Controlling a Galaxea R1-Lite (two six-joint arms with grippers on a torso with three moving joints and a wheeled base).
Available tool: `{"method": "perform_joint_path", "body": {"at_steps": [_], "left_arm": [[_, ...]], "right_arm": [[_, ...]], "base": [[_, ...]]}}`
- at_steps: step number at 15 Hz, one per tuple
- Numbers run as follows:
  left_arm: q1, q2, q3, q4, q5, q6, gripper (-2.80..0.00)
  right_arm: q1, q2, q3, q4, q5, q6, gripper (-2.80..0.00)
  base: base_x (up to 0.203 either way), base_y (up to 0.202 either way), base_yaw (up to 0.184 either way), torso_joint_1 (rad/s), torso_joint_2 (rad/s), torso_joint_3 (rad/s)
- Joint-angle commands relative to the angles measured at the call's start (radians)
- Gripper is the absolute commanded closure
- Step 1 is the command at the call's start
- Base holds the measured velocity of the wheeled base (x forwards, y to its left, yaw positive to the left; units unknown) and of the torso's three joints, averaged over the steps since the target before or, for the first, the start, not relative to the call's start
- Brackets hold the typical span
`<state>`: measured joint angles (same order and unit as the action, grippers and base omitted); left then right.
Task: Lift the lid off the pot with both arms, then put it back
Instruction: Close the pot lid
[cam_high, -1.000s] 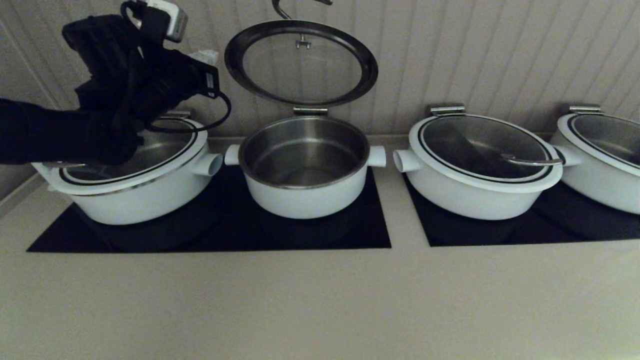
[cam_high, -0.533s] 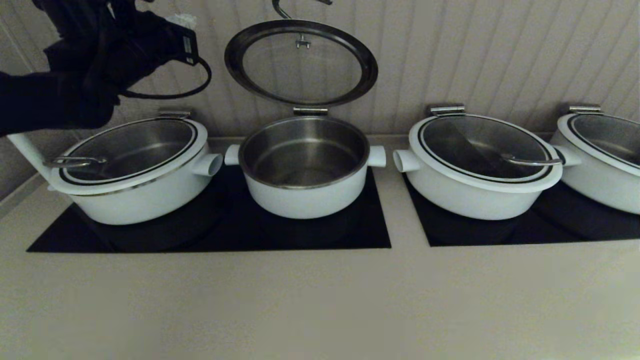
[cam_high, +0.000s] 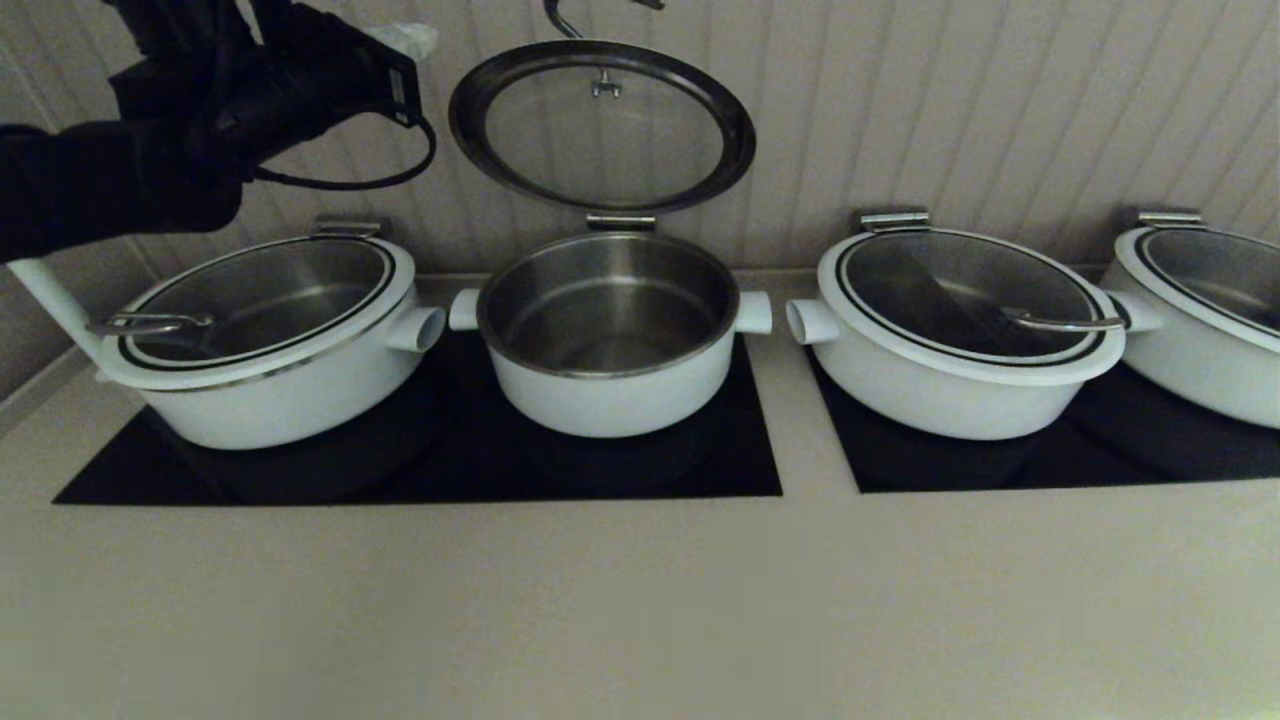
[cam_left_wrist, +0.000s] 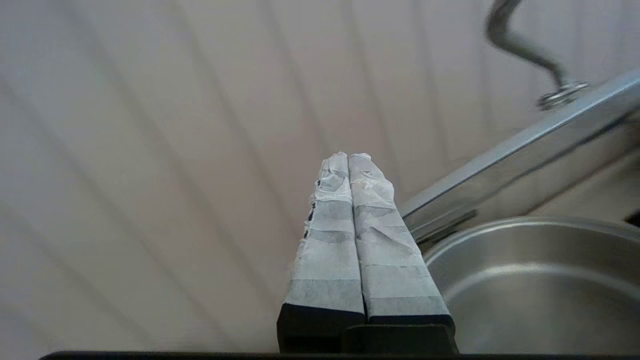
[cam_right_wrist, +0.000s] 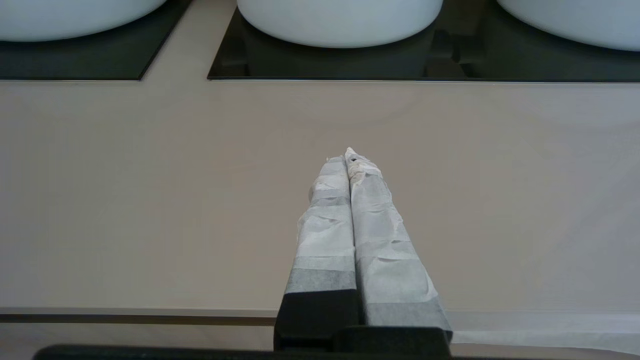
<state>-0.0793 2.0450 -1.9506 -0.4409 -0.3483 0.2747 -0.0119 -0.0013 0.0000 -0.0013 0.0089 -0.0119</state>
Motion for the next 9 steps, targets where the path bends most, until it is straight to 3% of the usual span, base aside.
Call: {"method": "perform_joint_path", "body": {"at_steps": [1, 9], "left_arm": [[-0.005, 0.017, -0.001, -0.062, -0.013, 0.000, 0.00], [-0.074, 0.038, 0.001, -0.125, -0.014, 0.000, 0.00]], "right_arm": [[0.001, 0.001, 0.000, 0.000, 0.000, 0.000, 0.00], [0.000, 0.001, 0.000, 0.000, 0.000, 0.000, 0.00]], "base": [[0.000, 0.000, 0.000, 0.000, 0.00, 0.000], [0.000, 0.000, 0.000, 0.000, 0.00, 0.000]]}}
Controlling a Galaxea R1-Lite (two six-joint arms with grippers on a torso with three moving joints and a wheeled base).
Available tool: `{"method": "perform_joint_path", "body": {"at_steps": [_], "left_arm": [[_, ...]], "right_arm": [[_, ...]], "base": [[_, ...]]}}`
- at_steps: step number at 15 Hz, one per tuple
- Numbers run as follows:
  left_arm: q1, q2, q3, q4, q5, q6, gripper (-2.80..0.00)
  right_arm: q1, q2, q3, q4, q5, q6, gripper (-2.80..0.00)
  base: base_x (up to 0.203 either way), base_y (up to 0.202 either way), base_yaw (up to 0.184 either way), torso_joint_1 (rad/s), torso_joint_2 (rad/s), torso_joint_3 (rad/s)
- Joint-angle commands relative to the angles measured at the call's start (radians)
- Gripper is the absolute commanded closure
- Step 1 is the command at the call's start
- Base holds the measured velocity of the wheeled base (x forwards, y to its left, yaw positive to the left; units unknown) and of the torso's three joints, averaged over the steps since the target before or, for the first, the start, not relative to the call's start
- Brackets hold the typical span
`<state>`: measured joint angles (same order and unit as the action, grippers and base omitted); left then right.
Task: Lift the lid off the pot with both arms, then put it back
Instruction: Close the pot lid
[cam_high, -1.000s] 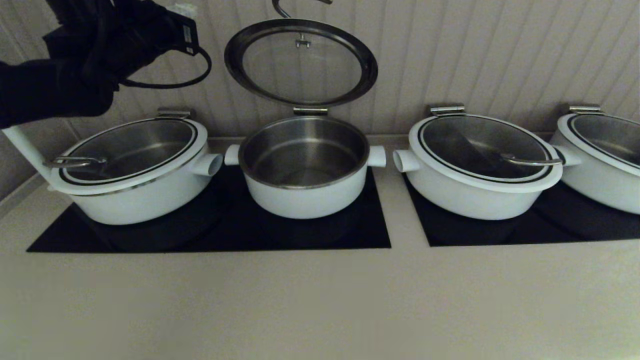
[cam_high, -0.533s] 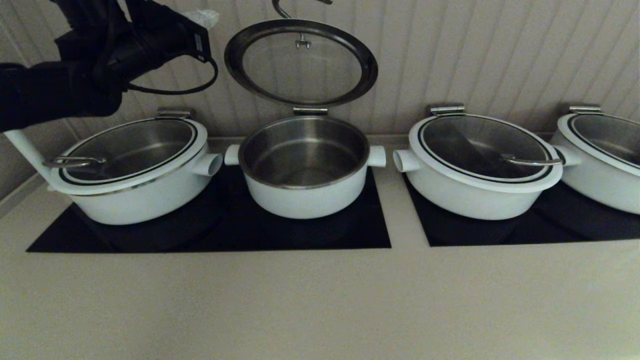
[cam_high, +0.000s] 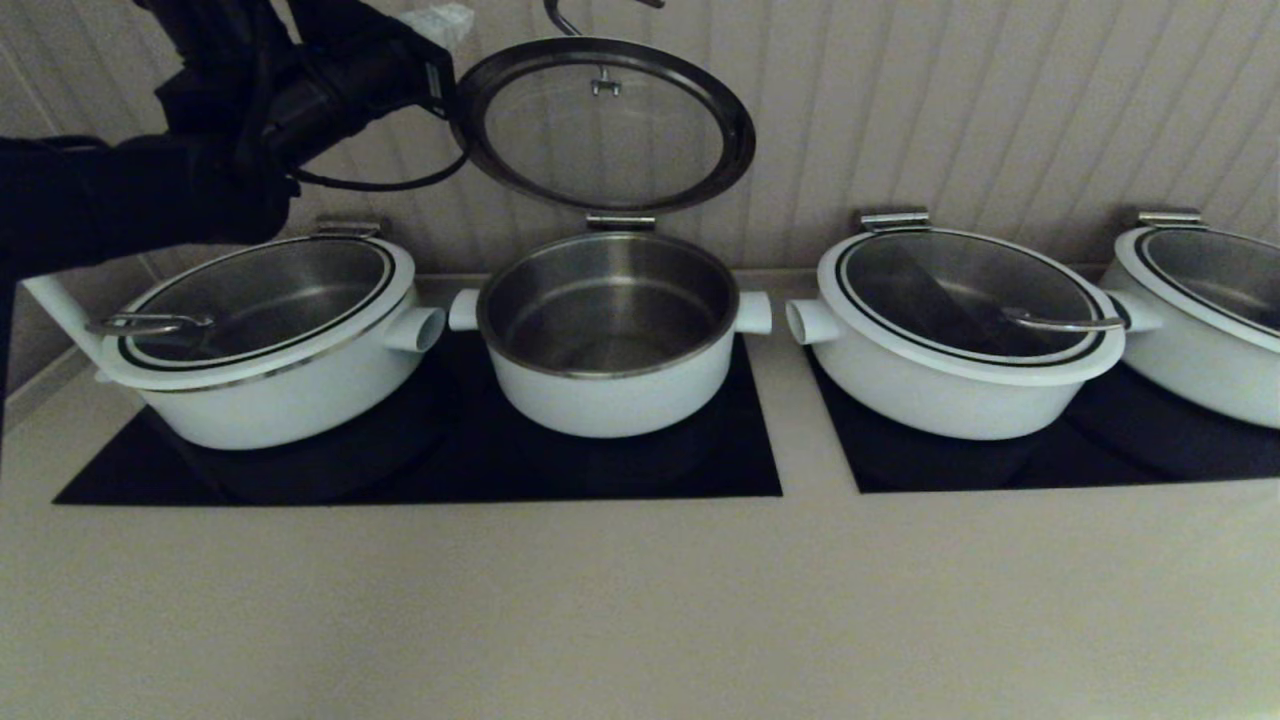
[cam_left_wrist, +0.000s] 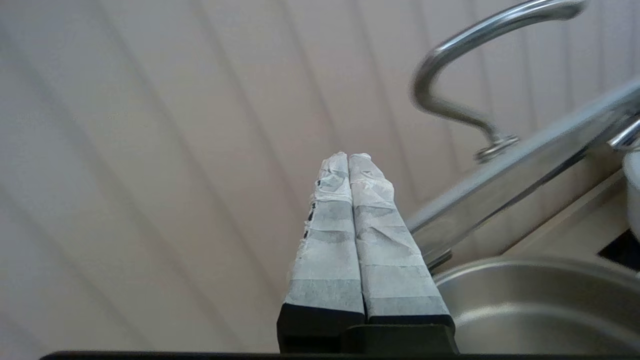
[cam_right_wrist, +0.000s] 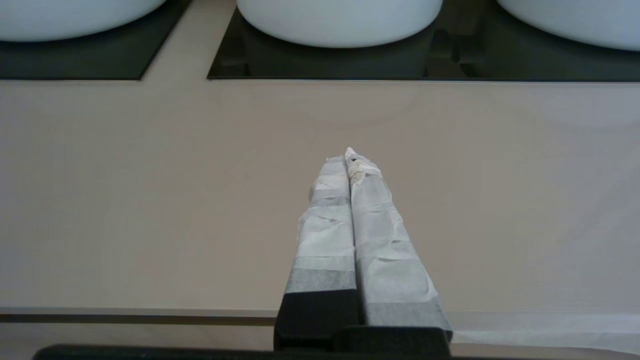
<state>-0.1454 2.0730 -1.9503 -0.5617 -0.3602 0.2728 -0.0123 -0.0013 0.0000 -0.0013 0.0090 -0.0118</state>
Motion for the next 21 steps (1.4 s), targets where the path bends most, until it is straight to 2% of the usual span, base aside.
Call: {"method": "perform_joint_path", "body": {"at_steps": [1, 11, 21], "left_arm": [[-0.013, 0.012, 0.001, -0.003, -0.002, 0.002, 0.00], [-0.068, 0.025, 0.009, 0.009, 0.000, 0.002, 0.00], [-0.067, -0.013, 0.052, 0.009, 0.003, 0.000, 0.00]], "right_arm": [[0.000, 0.001, 0.000, 0.000, 0.000, -0.001, 0.00], [0.000, 0.001, 0.000, 0.000, 0.000, -0.001, 0.00], [0.000, 0.001, 0.000, 0.000, 0.000, -0.001, 0.00]], "base": [[0.000, 0.000, 0.000, 0.000, 0.00, 0.000], [0.000, 0.000, 0.000, 0.000, 0.00, 0.000], [0.000, 0.000, 0.000, 0.000, 0.00, 0.000]]}}
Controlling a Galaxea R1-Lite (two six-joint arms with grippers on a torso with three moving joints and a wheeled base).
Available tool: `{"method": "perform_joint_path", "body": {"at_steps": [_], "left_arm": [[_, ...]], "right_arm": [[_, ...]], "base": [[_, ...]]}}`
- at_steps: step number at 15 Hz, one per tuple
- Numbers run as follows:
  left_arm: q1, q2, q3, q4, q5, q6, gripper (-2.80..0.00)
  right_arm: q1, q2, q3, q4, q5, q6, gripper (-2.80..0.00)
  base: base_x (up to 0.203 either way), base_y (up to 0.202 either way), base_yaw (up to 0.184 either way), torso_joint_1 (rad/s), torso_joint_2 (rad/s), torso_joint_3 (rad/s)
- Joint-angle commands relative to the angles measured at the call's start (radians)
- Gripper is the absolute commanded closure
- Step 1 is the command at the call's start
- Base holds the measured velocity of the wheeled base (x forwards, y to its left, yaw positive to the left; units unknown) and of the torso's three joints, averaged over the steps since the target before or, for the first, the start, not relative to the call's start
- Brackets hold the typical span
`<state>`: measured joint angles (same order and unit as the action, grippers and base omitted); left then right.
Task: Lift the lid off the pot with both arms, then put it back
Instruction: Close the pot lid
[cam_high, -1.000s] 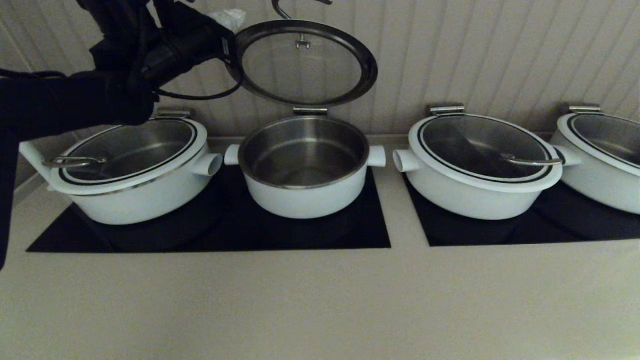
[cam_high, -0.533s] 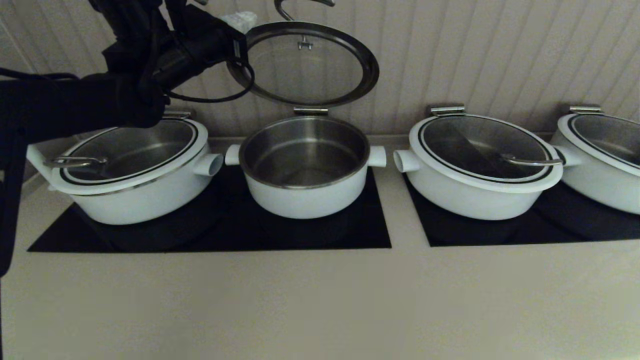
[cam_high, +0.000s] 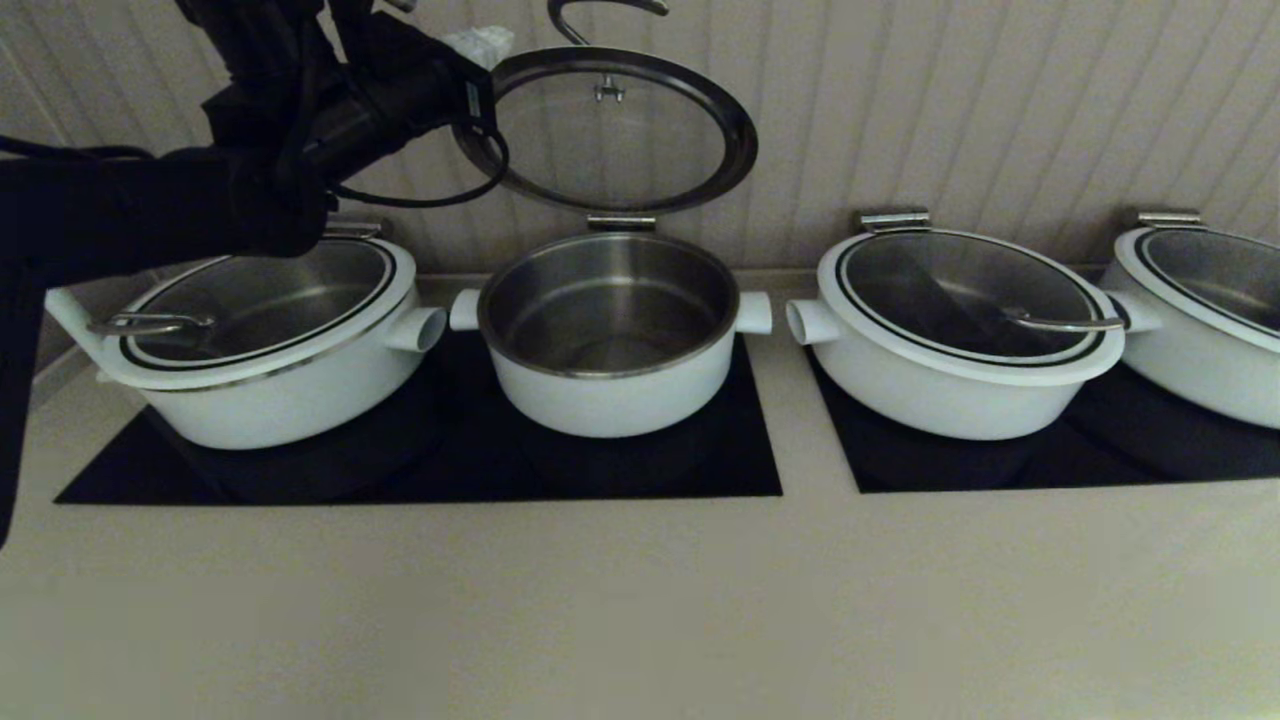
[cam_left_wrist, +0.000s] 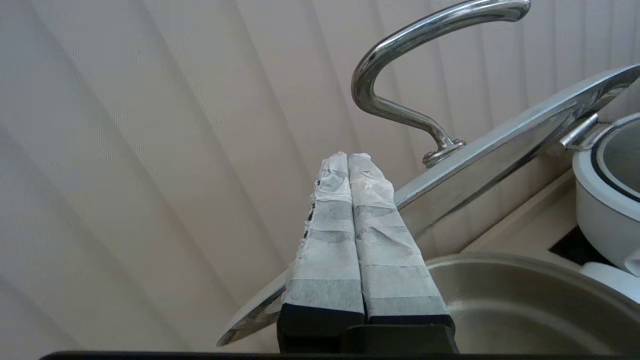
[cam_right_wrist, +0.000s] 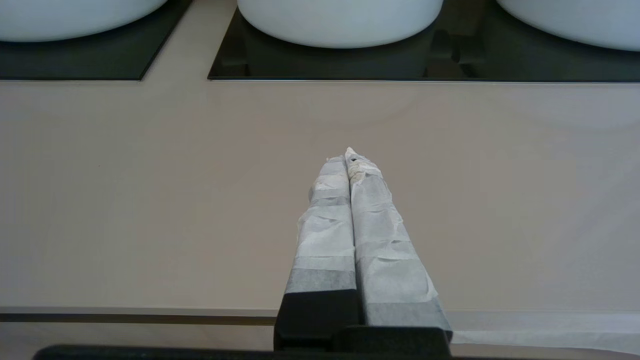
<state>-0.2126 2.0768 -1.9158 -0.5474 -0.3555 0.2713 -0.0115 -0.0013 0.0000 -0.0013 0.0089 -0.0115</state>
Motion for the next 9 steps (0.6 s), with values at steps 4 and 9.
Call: {"method": "perform_joint_path", "body": {"at_steps": [4, 9], "left_arm": [[0.001, -0.075, 0.109, -0.013, -0.002, 0.002, 0.00], [-0.001, -0.136, 0.219, -0.020, 0.000, 0.004, 0.00]], "right_arm": [[-0.001, 0.001, 0.000, 0.000, 0.000, -0.001, 0.00], [-0.001, 0.001, 0.000, 0.000, 0.000, -0.001, 0.00]], "base": [[0.000, 0.000, 0.000, 0.000, 0.00, 0.000], [0.000, 0.000, 0.000, 0.000, 0.00, 0.000]]}}
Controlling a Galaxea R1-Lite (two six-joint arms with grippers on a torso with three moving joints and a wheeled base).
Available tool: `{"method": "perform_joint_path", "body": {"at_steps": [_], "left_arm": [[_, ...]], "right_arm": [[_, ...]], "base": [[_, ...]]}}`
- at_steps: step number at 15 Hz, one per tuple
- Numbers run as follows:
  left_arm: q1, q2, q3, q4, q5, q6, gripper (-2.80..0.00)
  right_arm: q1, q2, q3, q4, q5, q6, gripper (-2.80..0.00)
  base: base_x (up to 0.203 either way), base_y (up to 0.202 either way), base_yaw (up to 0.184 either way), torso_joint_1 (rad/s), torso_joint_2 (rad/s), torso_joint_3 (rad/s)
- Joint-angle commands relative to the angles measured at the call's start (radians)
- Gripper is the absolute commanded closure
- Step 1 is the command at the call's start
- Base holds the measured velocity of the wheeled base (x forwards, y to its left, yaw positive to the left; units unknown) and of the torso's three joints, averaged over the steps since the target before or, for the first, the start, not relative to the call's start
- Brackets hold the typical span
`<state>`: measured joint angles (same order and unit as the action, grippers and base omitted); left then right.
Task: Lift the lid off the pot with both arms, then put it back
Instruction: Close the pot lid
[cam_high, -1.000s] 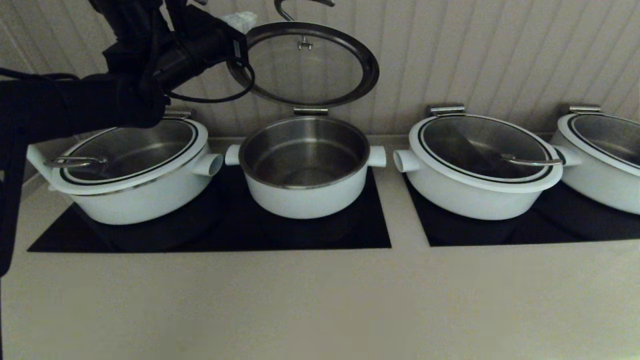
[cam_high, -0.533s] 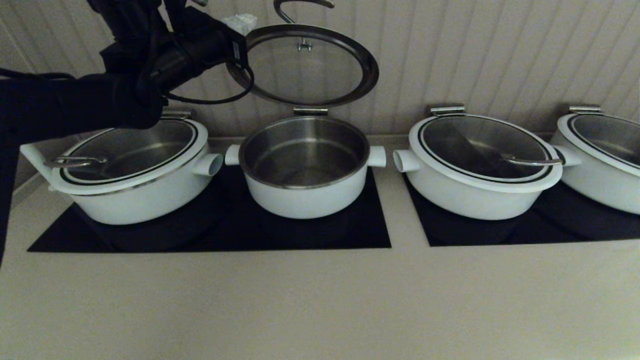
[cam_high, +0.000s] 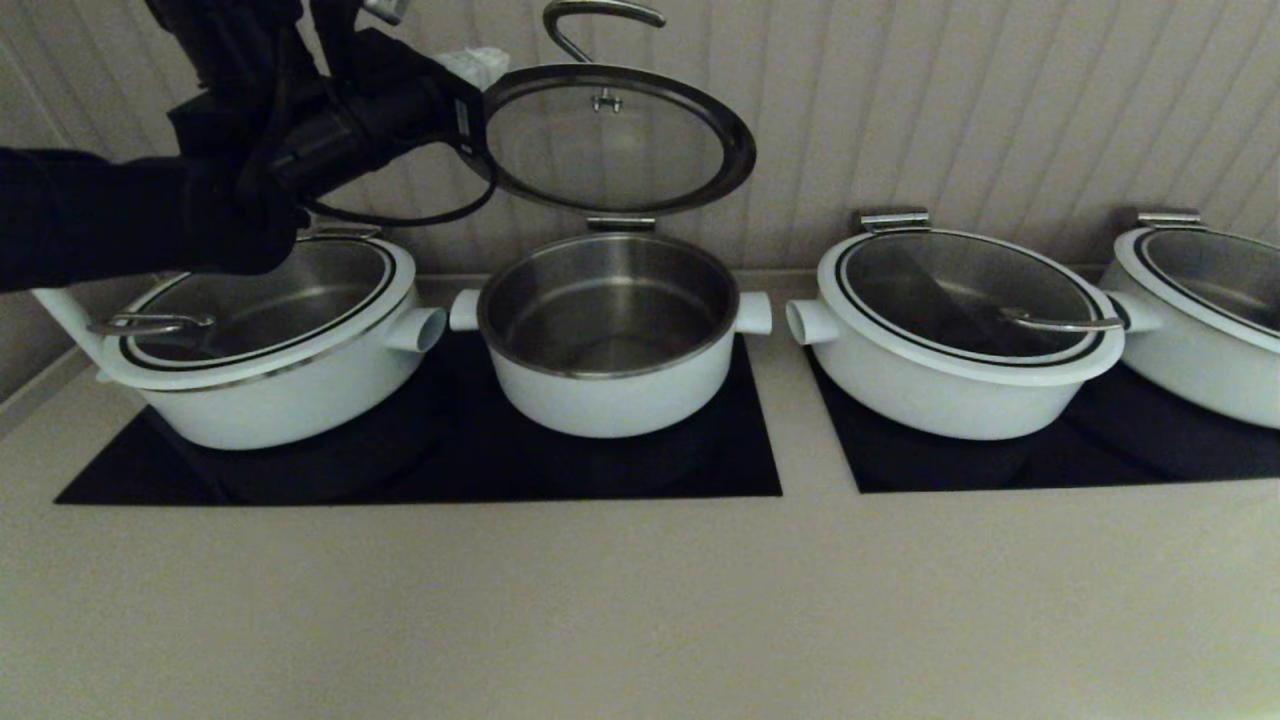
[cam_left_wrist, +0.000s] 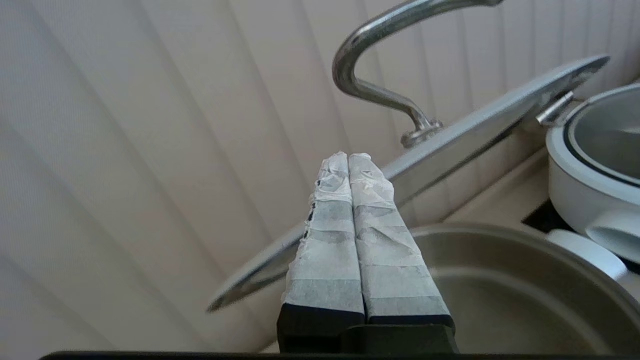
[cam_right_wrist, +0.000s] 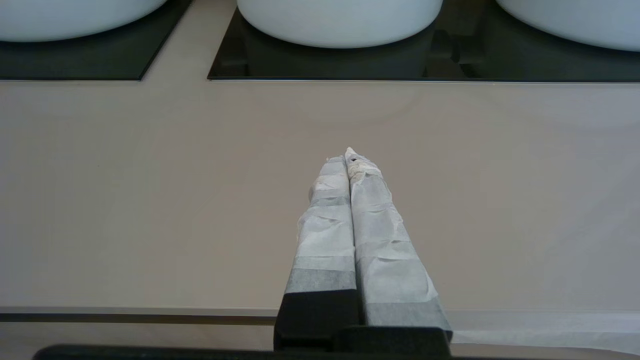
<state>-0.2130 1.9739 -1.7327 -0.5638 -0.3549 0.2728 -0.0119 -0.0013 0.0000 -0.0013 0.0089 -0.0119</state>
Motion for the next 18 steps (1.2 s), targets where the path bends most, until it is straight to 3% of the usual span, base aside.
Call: {"method": "perform_joint_path", "body": {"at_steps": [1, 7, 12, 18], "left_arm": [[0.000, -0.050, 0.067, -0.005, -0.001, 0.003, 0.00], [0.000, -0.128, 0.257, -0.088, 0.001, 0.003, 0.00], [0.006, -0.117, 0.176, -0.089, 0.005, 0.004, 0.00], [0.039, -0.012, -0.028, -0.042, 0.007, 0.021, 0.00]], "right_arm": [[0.000, 0.001, 0.000, 0.000, 0.000, -0.002, 0.00], [0.000, 0.001, 0.000, 0.000, 0.000, 0.000, 0.00], [0.000, 0.001, 0.000, 0.000, 0.000, 0.000, 0.00], [0.001, 0.001, 0.000, 0.000, 0.000, 0.000, 0.00]], "base": [[0.000, 0.000, 0.000, 0.000, 0.00, 0.000], [0.000, 0.000, 0.000, 0.000, 0.00, 0.000], [0.000, 0.000, 0.000, 0.000, 0.00, 0.000], [0.000, 0.000, 0.000, 0.000, 0.00, 0.000]]}}
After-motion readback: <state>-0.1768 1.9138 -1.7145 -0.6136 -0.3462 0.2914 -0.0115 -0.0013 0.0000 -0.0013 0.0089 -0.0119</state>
